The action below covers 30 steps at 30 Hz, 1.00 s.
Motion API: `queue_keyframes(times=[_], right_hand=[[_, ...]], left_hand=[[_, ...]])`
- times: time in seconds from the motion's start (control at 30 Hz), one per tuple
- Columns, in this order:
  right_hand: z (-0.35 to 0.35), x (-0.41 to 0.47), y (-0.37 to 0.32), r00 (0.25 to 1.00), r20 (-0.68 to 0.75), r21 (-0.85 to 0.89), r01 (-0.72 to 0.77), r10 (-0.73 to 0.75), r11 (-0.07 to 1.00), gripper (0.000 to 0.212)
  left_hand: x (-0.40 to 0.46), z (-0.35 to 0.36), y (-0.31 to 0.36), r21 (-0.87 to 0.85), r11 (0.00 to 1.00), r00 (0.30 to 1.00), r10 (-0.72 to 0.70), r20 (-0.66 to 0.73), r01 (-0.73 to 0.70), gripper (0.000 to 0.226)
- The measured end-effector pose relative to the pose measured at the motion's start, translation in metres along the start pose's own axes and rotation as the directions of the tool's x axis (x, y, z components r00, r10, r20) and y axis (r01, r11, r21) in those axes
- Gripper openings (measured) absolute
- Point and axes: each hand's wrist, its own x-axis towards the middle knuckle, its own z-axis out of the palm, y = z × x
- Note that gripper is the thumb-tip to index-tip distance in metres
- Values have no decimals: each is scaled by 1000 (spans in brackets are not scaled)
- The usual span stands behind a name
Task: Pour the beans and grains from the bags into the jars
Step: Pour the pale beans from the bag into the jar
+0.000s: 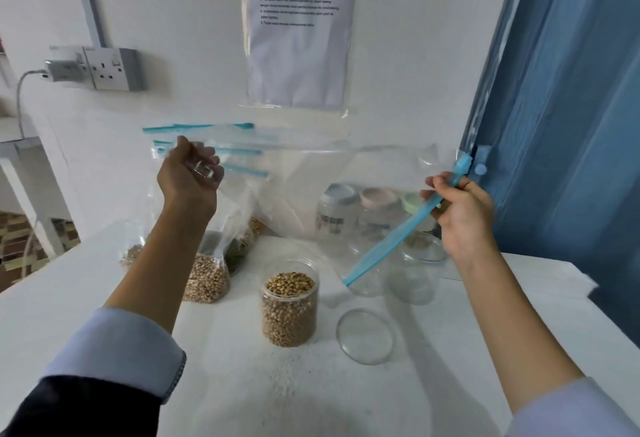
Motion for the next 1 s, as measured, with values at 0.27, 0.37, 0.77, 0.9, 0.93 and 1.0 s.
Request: queue_keyframes(times=[0.27, 0.37, 0.77, 0.9, 0.93, 1.0], right_hand=[[-131, 35, -29, 992, -125, -135, -19, 2, 991, 23], [-181, 54, -21, 980, -183, -362, 1, -73, 932, 25], [-337, 64, 19, 963, -226, -738, -267, 146, 619, 12], [-361, 58, 19, 959, -157, -867, -249, 238, 431, 11], [-365, 58, 20, 958, -134, -890, -228, 252, 394, 13], [-371, 60, 22, 962, -97, -912, -189, 256, 365, 16]], left_hand=[[-67, 20, -84, 443, 853, 936, -344, 77, 277, 24], [-87, 13, -112, 749, 590, 854, -517, 63, 302, 22], [-152, 28, -195, 893, 437, 953, -212, 216, -106, 20], [-176, 45, -237, 887, 326, 877, -245, 414, -327, 16], [-182, 49, -247, 877, 291, 856, -243, 455, -384, 15], [-192, 55, -265, 859, 218, 827, -243, 508, -464, 14]])
